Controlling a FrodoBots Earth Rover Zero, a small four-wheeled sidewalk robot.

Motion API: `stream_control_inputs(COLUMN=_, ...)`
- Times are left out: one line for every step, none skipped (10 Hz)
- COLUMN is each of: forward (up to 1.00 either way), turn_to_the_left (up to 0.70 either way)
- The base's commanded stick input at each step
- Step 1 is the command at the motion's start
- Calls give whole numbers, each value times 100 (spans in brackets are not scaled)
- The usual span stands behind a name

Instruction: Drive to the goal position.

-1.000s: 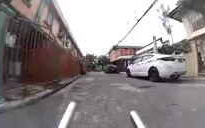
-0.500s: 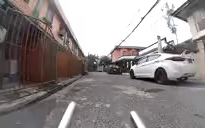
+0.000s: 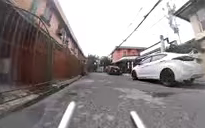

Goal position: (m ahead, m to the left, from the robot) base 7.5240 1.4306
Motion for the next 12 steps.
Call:
stream_control_inputs(forward=85, turn_to_the_left=0)
stream_control_inputs(forward=85, turn_to_the_left=0)
stream_control_inputs(forward=85, turn_to_the_left=0)
stream_control_inputs(forward=85, turn_to_the_left=0)
stream_control_inputs(forward=85, turn_to_the_left=0)
stream_control_inputs(forward=85, turn_to_the_left=0)
stream_control_inputs(forward=85, turn_to_the_left=1)
stream_control_inputs(forward=85, turn_to_the_left=6)
stream_control_inputs(forward=85, turn_to_the_left=23)
stream_control_inputs(forward=85, turn_to_the_left=31)
stream_control_inputs(forward=85, turn_to_the_left=21)
stream_control_inputs(forward=85, turn_to_the_left=3)
